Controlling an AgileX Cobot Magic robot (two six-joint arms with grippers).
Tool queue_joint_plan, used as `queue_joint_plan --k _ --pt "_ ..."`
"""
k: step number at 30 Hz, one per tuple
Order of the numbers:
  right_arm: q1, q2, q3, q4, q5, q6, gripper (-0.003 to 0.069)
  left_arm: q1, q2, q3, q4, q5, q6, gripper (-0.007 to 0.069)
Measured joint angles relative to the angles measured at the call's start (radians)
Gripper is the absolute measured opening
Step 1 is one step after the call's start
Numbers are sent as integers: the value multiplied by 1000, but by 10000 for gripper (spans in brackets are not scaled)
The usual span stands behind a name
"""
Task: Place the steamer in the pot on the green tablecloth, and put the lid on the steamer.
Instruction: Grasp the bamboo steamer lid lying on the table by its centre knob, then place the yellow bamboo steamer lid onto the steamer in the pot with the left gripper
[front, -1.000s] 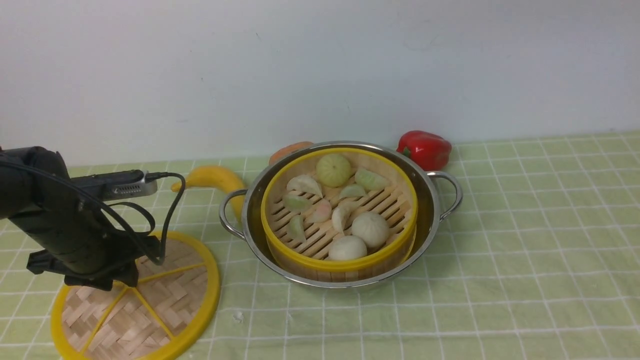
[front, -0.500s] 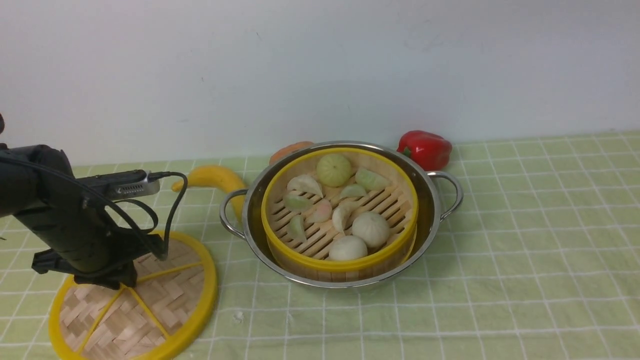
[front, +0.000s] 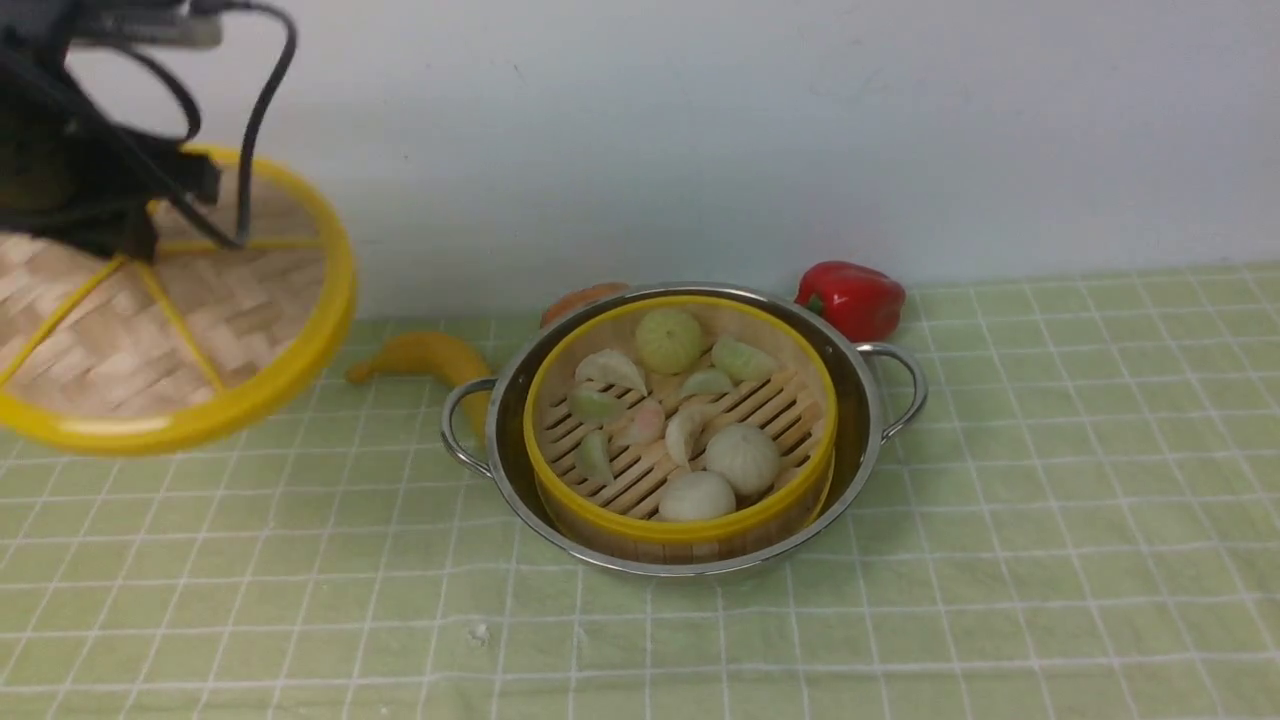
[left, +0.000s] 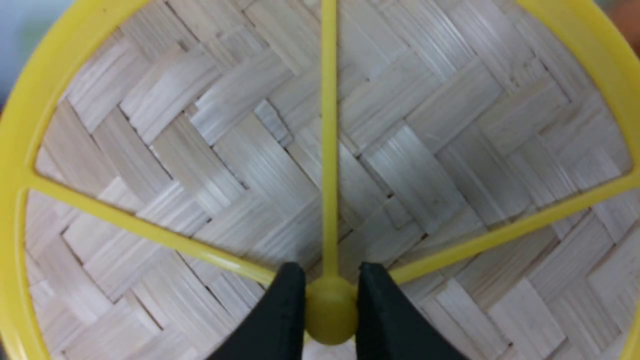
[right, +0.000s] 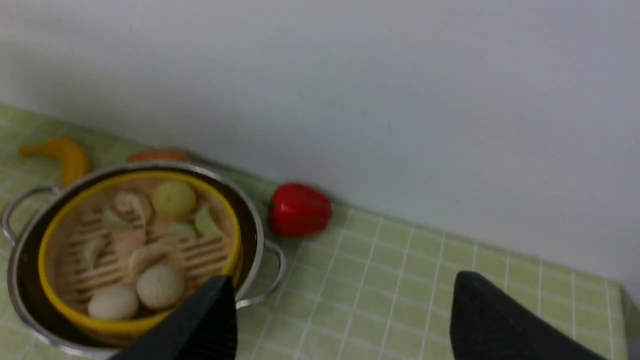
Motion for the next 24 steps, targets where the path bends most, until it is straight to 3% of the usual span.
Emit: queue_joint_plan --k 6,10,14,24 --pt "0 -197 347 6 8 92 554 -283 175 -182 -84 1 27 123" --pt "0 -277 449 25 10 133 554 -406 318 -228 -86 7 27 123" --pt "0 -309 468 47 10 146 554 -453 416 -256 -86 17 25 123" --pt "0 -314 473 79 8 155 554 -456 525 -274 -68 18 24 123"
